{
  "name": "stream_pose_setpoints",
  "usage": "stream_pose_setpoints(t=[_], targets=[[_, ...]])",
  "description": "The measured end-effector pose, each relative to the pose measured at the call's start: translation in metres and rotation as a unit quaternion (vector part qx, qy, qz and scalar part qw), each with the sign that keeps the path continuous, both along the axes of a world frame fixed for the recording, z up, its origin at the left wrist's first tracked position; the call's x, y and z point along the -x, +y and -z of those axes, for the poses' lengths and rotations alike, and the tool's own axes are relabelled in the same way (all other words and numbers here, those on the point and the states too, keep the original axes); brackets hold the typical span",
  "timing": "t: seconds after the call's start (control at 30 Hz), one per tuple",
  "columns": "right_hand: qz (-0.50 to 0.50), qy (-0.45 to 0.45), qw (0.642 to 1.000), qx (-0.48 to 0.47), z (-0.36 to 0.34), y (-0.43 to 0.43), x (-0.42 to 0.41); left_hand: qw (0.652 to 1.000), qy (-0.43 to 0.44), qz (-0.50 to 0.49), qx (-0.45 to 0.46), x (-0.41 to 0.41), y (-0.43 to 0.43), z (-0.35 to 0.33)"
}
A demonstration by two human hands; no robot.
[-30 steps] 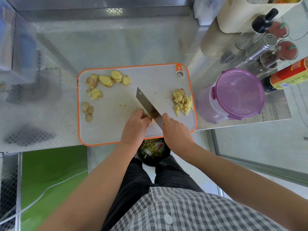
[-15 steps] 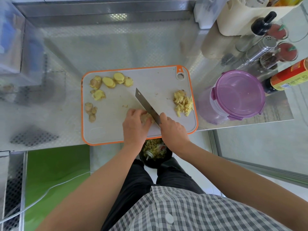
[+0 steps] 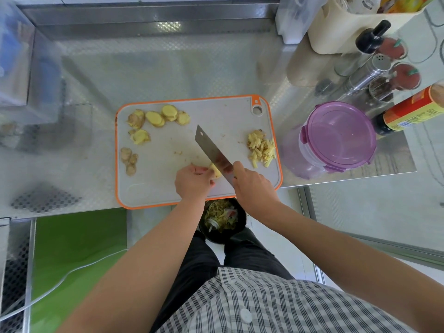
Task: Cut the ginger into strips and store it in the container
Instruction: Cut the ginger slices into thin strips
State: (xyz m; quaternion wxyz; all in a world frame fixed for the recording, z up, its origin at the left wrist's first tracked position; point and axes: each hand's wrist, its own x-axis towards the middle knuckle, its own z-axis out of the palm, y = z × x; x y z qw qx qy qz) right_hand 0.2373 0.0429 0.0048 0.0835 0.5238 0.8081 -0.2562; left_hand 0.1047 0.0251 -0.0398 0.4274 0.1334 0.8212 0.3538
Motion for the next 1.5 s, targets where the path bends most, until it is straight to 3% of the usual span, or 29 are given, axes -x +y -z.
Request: stream_pose_setpoints(t=[0.43, 0.67, 1.07, 1.33, 1.5], targets=[[0.010, -0.035, 0.999, 0.030, 0.008, 0.000, 0.013, 1.000, 0.006, -0.002, -0.009, 0.000, 0.002, 0.000], [0.029, 0.027, 0.999, 0.014, 0.002, -0.004, 0.008, 1.000, 0.018, 0.012, -0.012, 0.002, 0.001, 0.001], [0.003, -0.032, 0.999, 0.026, 0.008, 0.002, 0.017, 1.000, -0.006, -0.001, -0.023, 0.003, -0.001, -0.001], [0.021, 0.028, 0.999, -0.005, 0.008, -0.002, 0.008, 1.000, -0.004, 0.003, -0.026, 0.005, -0.002, 0.002], [-0.002, 0.001, 1.000, 0.007, -0.001, -0.003, 0.005, 0.999, -0.014, -0.003, -0.031, 0.005, -0.003, 0.003]])
